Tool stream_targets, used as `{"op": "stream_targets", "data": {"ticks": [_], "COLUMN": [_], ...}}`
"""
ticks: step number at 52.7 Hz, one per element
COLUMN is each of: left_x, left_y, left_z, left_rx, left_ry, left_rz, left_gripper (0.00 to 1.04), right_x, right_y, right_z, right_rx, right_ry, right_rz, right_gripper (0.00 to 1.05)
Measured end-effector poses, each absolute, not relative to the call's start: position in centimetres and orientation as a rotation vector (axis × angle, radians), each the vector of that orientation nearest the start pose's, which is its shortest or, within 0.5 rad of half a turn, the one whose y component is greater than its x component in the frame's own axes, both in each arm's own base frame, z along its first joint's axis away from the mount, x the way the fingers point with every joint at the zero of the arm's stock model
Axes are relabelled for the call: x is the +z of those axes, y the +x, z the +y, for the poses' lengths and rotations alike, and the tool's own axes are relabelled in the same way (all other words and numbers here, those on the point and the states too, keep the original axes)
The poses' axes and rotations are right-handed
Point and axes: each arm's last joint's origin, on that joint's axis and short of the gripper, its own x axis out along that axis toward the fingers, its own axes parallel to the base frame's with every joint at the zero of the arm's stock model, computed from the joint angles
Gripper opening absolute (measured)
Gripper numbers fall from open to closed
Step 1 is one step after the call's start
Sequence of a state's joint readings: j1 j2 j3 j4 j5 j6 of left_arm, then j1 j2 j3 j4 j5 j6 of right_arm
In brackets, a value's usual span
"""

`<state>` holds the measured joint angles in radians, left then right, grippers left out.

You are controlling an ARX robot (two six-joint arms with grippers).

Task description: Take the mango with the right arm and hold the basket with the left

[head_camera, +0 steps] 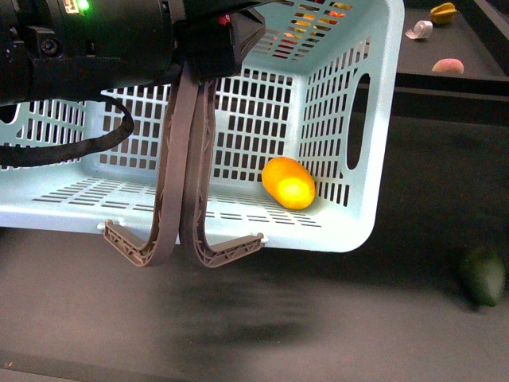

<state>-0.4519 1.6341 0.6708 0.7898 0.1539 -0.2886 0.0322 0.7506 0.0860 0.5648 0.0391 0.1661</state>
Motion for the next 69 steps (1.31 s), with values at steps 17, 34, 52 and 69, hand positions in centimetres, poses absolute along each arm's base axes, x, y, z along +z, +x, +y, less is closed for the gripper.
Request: {"op": "stream_targets", "data": {"ticks": [17,34,52,69], "left_x": [18.3,18.3,18.3,18.3], "left_y": [28.7,28.7,28.7,28.7], "left_z": [-14.4,-14.4,-14.4,-14.4], "left_rx": [-0.576,-0.574,-0.575,-0.575], "left_ry": [-0.253,-0.253,-0.253,-0.253], "left_rz": [0.261,0.261,0.261,0.261], "left_gripper": [0.09,0.09,0.09,0.09], "right_x": [16.4,16.8,16.8,16.8], "right_y": [13.6,12.5,11.6,11.0], "right_z": [0.0,0.0,0.0,0.0], "right_rx": [0.0,0.001,0.0,0.001], "right_ry": [0.013,0.003,0.003,0.003], "right_rz": [0.01,-0.004,-0.008,-0.008], "right_gripper": [0.28,0.02,0.02,0.02]}}
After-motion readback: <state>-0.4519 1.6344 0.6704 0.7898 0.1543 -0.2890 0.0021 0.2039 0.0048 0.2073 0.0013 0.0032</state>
